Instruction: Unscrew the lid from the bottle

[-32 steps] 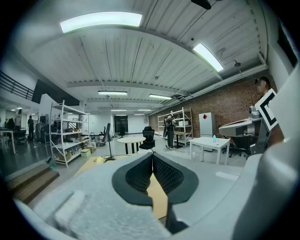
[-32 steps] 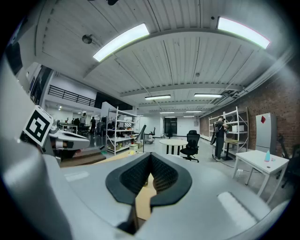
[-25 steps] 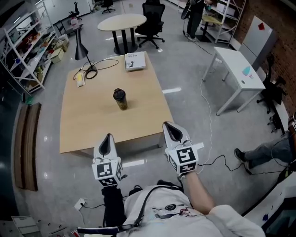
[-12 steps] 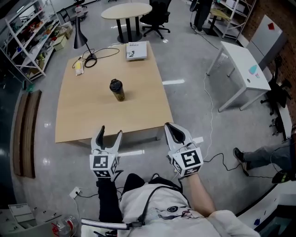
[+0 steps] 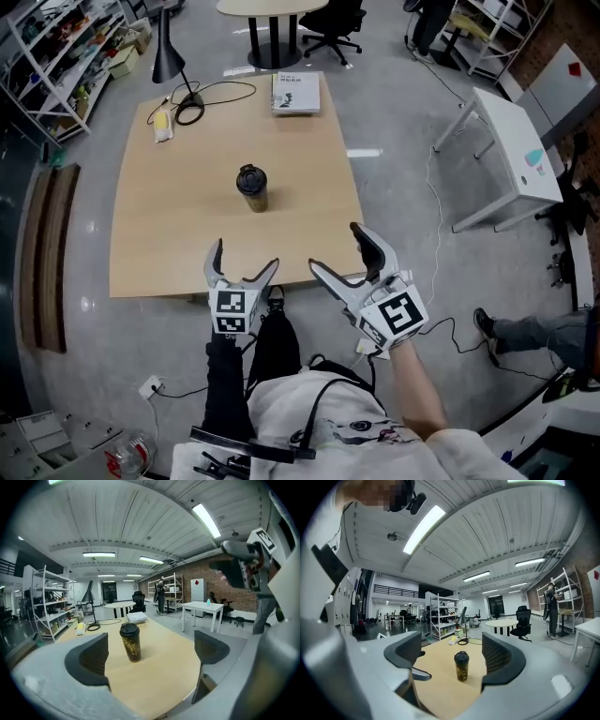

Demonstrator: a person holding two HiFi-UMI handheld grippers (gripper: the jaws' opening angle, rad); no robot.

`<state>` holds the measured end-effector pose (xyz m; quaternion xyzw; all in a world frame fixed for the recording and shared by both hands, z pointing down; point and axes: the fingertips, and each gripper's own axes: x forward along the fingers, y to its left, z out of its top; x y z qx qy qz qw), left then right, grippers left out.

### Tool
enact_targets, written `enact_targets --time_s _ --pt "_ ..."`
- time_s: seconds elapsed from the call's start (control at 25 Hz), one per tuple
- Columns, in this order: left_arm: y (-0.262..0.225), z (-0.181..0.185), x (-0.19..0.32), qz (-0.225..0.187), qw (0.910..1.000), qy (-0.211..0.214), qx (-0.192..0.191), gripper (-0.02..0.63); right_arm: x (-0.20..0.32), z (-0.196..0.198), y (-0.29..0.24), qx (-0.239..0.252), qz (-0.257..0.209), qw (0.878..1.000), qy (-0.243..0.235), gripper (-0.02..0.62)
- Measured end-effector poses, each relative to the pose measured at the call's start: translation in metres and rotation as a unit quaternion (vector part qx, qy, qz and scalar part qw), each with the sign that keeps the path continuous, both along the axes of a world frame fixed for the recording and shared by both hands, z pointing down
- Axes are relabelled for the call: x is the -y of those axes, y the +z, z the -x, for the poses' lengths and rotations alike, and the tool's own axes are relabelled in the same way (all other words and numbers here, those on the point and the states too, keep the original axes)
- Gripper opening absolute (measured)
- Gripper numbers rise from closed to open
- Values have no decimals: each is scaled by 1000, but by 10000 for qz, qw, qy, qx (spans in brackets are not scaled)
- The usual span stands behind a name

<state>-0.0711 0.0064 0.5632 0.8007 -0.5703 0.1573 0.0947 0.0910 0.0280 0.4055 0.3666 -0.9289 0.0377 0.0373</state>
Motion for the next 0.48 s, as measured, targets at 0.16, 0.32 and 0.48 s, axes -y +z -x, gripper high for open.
enact_targets --time_s 0.16,0.32,0.48 --pt "68 30 66 163 9995 -98 259 584 59 30 -1 -83 138 9999 -33 461" --pt "130 27 112 378 9968 428 566 583 117 57 -4 -72 378 9992 62 480" --pt "169 26 147 652 9955 486 489 583 157 73 -1 -200 496 9982 256 472"
